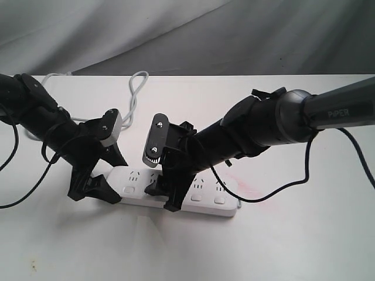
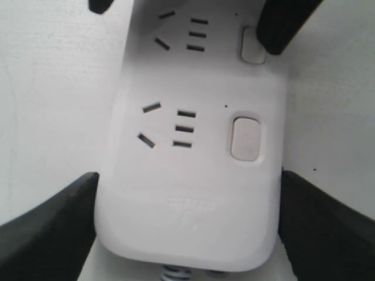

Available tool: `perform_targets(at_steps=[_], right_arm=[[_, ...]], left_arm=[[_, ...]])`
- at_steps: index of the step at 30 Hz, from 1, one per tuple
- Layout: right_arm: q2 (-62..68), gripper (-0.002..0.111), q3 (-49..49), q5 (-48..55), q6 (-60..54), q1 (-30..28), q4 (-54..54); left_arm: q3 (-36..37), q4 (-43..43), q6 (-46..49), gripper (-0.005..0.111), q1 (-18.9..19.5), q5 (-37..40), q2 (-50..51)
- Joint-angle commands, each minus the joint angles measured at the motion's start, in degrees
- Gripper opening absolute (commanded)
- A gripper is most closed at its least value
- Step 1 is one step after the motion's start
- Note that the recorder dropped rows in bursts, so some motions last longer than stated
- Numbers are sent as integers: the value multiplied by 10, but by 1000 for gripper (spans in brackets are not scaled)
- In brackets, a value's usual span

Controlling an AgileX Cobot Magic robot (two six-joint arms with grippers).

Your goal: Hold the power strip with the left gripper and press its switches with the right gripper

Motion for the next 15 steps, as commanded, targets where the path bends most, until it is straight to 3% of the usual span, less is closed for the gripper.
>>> perform_targets(at_steps=[1,15], right_arm=[[-4,64,7,-10,0,-1,-34],[-112,64,59,-16,13,-11,-52]], left_arm=[[0,10,-7,64,-2,9,4],[0,10,-5,64,-2,9,4]])
